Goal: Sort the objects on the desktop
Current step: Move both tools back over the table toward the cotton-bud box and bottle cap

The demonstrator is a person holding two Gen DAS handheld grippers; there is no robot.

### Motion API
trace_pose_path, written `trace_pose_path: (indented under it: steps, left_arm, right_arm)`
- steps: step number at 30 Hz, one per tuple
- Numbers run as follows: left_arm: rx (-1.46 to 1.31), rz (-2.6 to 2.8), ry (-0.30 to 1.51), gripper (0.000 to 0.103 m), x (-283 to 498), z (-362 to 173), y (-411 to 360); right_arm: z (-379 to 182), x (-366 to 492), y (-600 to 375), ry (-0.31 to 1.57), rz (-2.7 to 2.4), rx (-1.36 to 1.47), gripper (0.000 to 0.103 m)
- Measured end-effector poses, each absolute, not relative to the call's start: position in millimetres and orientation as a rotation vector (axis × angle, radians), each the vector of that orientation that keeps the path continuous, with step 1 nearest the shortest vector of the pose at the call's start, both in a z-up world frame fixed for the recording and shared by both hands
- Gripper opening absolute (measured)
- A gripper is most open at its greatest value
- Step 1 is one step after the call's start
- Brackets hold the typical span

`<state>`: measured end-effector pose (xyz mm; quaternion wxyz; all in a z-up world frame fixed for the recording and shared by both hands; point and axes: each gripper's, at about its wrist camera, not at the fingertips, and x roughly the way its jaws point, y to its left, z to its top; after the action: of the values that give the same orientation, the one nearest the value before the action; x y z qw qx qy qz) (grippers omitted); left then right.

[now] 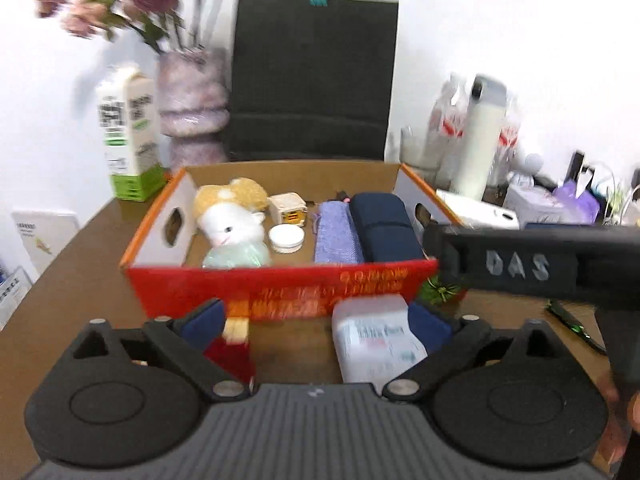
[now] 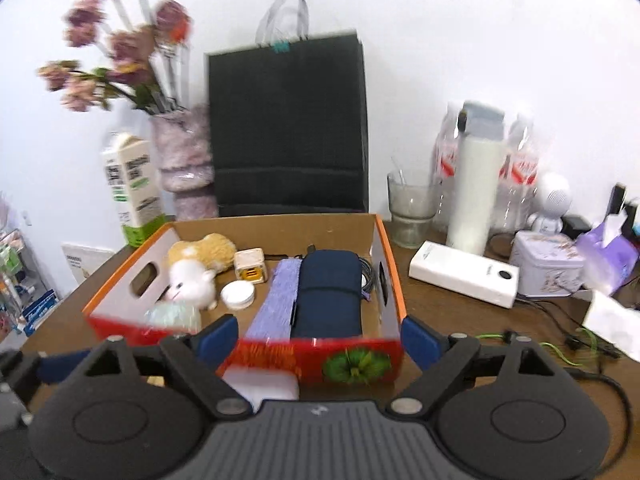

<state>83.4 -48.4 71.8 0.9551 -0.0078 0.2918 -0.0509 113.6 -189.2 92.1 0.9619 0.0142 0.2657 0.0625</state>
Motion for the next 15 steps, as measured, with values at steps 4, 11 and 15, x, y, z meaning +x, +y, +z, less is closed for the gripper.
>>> trace_pose_path:
  steps: [4,11,15]
  left_arm:
    - [-0.049,-0.089,0.52,0.103,27,62,-40]
    - [-0.034,-0.123,0.485,0.103,-58,29,-34]
    - [-0.007,-0.119,0.473,0.103,-87,17,-32]
  right_arm:
    - [82,50,-192,0.458,0.083,-0.046,0.094]
    - [52,-47,-204,0.442,0.119,-0.031,0.094]
    - [38,-84,-208,0.442,0.137,-0.023,0.094]
